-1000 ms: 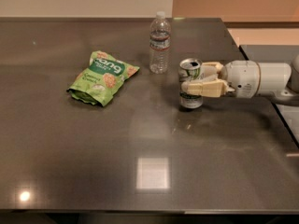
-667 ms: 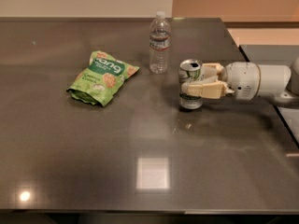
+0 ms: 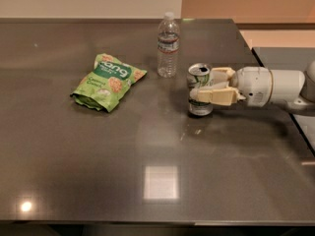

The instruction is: Place 7up can upright

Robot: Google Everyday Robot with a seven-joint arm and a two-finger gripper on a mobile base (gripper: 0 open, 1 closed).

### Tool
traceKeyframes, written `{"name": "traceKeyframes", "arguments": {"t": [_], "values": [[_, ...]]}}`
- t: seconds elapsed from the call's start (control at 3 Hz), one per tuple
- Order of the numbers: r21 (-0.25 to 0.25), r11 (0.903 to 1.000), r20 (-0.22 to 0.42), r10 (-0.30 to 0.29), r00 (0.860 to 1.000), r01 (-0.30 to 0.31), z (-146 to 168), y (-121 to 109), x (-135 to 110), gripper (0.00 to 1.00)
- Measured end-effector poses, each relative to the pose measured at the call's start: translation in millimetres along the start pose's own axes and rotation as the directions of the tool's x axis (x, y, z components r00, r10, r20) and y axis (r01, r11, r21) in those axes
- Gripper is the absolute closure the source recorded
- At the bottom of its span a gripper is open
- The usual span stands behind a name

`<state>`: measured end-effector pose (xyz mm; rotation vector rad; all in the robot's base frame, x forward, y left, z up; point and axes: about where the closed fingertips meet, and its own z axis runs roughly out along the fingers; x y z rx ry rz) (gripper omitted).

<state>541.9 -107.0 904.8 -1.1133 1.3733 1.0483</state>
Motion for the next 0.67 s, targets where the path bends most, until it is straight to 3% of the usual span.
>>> {"name": "traceKeyframes", "arguments": {"t": [0.33,0.67], "values": [[-0.004,1.0000,0.000,-0.001,1.000,0.001,2.3,0.7,-0.6,0.00],[-0.005,1.0000,0.000,-0.001,1.000,0.001,2.4,0.7,-0.7,0.00]]}}
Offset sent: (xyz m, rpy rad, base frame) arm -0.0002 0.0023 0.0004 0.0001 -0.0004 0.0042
